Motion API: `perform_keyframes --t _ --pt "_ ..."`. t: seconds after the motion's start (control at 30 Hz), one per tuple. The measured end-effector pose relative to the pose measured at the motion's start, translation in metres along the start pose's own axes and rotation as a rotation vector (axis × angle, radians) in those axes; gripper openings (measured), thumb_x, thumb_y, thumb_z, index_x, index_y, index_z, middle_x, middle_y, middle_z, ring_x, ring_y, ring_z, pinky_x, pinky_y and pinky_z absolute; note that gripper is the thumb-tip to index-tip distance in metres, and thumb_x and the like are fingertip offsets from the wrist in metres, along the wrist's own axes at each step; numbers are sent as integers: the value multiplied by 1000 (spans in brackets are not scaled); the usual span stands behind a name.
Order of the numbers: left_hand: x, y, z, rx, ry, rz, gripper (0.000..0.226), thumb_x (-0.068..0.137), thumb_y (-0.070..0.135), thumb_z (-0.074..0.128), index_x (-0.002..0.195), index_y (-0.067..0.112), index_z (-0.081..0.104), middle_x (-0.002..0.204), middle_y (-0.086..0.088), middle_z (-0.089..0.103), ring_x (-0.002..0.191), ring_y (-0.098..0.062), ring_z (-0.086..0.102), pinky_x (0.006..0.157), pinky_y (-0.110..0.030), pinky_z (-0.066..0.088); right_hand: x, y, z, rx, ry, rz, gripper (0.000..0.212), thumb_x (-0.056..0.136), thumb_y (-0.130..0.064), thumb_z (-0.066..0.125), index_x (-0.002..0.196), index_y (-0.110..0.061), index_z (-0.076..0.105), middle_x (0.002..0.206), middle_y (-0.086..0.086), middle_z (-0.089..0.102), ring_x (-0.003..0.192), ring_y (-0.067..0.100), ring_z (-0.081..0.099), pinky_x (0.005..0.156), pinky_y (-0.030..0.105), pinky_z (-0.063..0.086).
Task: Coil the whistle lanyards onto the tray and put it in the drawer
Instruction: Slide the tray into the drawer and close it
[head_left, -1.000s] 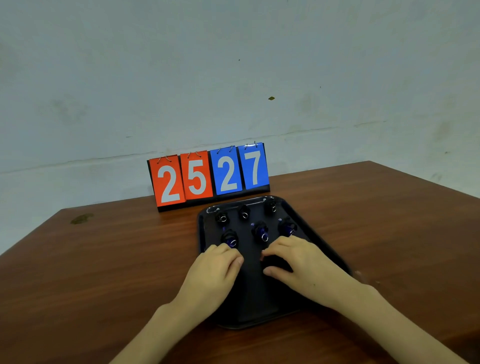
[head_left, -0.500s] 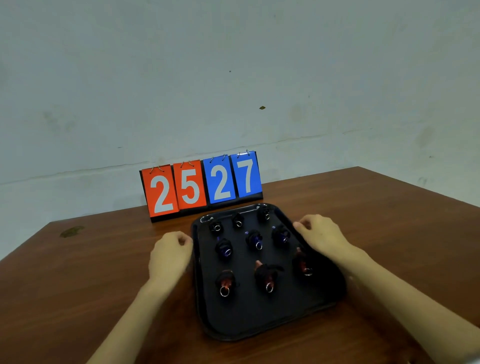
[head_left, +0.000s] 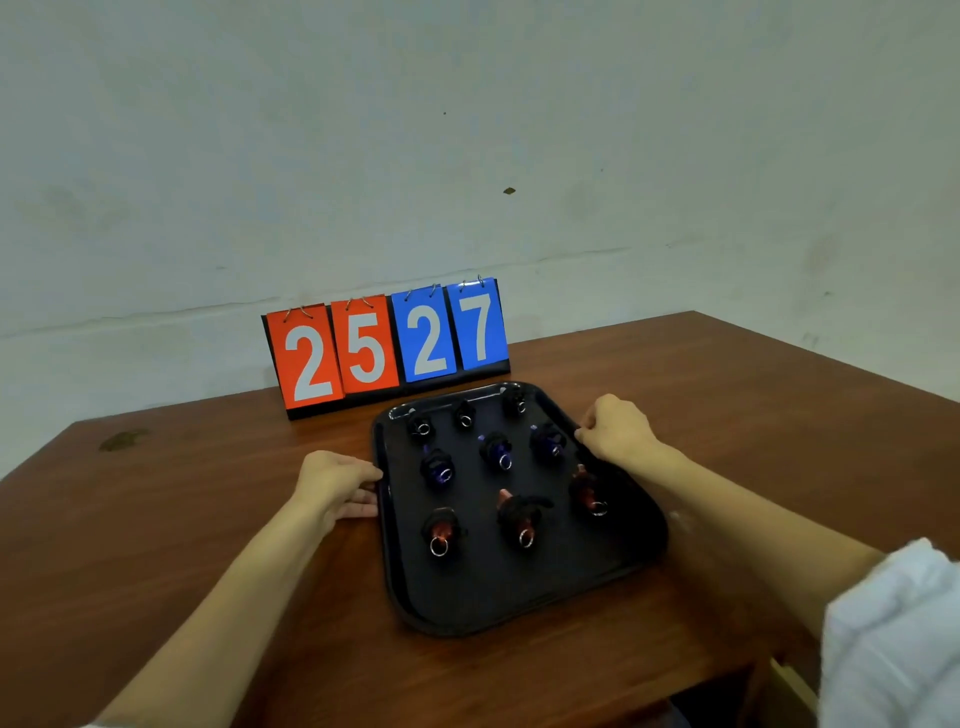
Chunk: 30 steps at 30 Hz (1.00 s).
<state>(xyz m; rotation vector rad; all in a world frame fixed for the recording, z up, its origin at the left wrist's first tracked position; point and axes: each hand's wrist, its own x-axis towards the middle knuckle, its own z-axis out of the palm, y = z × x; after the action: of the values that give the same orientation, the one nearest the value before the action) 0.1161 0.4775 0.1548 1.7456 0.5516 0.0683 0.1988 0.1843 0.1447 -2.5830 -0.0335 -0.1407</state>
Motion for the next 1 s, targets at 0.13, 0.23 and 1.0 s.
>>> perform_keyframes --t 0.13,0.23,1.0 --pt "-11 2 0 -35 -42 25 9 86 -8 57 78 -3 57 68 -20 58 57 -25 55 36 -24 50 -9 -1 -12 -43 16 -5 20 84 -15 60 91 2 67 86 15 70 80 31 66 63 32 49" --pt "-19 10 1 -49 -73 82 3 86 -6 58 84 -3 58 70 -18 59 57 -24 56 35 -21 49 -24 -1 -28 -63 48 2 22 83 -13 59 92 4 68 87 18 71 82 33 67 70 38 54" --pt "-228 21 215 -13 -1022 43 3 83 -7 54 81 -6 57 64 -17 59 51 -25 63 47 -32 57 -300 192 -225 -309 357 556 21 87 -17 61 103 -6 70 100 13 70 91 26 64 80 34 51"
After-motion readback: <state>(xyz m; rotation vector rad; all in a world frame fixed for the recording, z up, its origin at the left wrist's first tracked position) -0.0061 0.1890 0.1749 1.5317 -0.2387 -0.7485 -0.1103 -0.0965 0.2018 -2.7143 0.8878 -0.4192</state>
